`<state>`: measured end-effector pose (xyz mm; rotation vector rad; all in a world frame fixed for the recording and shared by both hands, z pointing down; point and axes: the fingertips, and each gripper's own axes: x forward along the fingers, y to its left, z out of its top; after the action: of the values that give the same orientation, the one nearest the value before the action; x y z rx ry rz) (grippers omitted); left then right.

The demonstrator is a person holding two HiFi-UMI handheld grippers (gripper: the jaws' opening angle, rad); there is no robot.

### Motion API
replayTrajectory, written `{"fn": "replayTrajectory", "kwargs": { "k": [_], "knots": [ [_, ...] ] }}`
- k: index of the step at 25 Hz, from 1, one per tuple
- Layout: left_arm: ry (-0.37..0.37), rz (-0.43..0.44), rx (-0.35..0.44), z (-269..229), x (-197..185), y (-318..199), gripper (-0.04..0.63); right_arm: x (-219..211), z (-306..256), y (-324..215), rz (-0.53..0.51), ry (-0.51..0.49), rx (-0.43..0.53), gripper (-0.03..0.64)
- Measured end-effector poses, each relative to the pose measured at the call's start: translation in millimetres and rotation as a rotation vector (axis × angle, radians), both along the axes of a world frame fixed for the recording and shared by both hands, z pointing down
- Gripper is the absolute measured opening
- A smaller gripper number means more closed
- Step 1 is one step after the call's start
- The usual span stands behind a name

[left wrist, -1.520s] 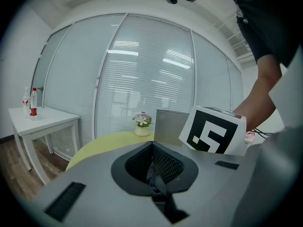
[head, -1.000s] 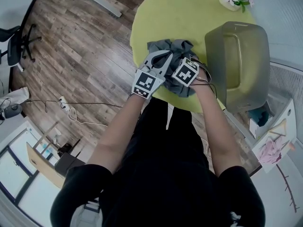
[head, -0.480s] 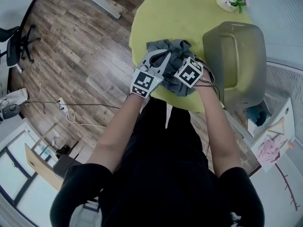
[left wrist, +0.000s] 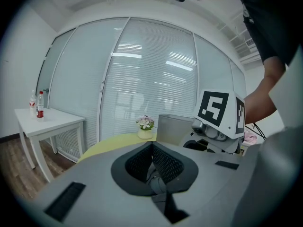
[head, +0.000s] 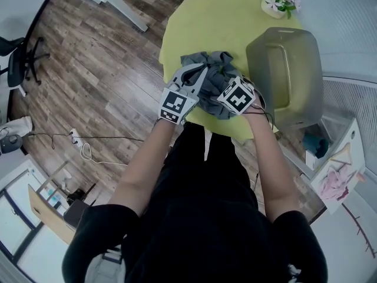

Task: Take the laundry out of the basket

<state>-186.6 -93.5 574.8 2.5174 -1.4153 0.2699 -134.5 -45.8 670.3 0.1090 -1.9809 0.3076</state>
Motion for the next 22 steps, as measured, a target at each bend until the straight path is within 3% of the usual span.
{"fn": "replayTrajectory", "kwargs": {
  "k": [12, 22],
  "knots": [
    [-0.026, 0.042, 0.024, -38, -5, 42, 0.009, 11, -46, 28, 0.077, -0.067, 0.046, 0.416],
    [-0.015, 0.114, 0.025, -78, 5, 73, 0.011, 23, -101, 43, 0.182, -0.198, 0.126, 0.414]
  ]
}}
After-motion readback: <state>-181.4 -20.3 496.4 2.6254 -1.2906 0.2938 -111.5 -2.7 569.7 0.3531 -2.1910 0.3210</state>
